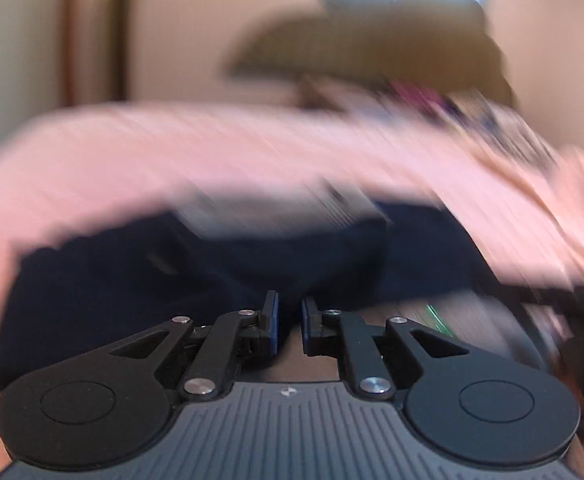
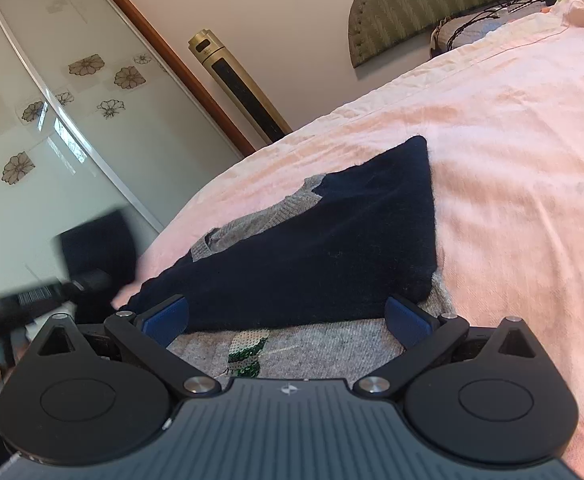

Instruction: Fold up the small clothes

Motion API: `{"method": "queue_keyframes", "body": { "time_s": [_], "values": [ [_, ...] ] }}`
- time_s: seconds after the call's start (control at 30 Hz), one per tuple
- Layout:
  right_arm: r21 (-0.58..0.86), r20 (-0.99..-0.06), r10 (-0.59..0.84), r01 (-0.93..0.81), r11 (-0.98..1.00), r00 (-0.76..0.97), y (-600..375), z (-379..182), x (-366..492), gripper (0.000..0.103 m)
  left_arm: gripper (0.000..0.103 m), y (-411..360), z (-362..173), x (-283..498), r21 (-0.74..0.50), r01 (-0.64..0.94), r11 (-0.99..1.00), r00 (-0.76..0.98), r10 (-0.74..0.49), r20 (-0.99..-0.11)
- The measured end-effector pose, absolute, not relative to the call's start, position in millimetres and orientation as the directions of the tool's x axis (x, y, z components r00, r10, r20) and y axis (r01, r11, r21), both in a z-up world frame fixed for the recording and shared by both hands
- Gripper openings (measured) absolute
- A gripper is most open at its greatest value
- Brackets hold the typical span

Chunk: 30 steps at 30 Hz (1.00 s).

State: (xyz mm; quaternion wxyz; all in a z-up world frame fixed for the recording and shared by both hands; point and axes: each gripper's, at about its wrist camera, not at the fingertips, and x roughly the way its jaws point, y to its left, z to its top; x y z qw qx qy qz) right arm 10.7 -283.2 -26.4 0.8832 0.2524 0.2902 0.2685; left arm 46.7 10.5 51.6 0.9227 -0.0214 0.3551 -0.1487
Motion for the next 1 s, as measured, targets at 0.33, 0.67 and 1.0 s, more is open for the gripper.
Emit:
{"method": "queue_keyframes", "body": {
  "time_s": [0.33, 0.67, 1.0],
  "values": [
    [0.647, -0.445, 0.605, -0.231, 0.727, 0.660, -269.1, 9.5, 22.3, 0.100, 0.093, 120.2, 47.5, -15.3, -0.366, -0.011, 0.930, 0.870, -0.171, -0.462],
    [0.653, -0.607, 0.685, -0.240, 0.719, 0.402, -166.7, 0.5, 87.6, 0.074, 0.093, 157.6, 11.6, -8.8, -0.486, -0.174, 0.857, 0.874, -0.093, -0.477],
    [0.529, -0.563, 0.612, -0.326, 0.783, 0.555, -202.3, 54.7, 94.6, 0.012, 0.093, 171.3, 9.0, -17.9, -0.534, -0.160, 0.830, 0.885, -0.119, -0.450]
  ]
}}
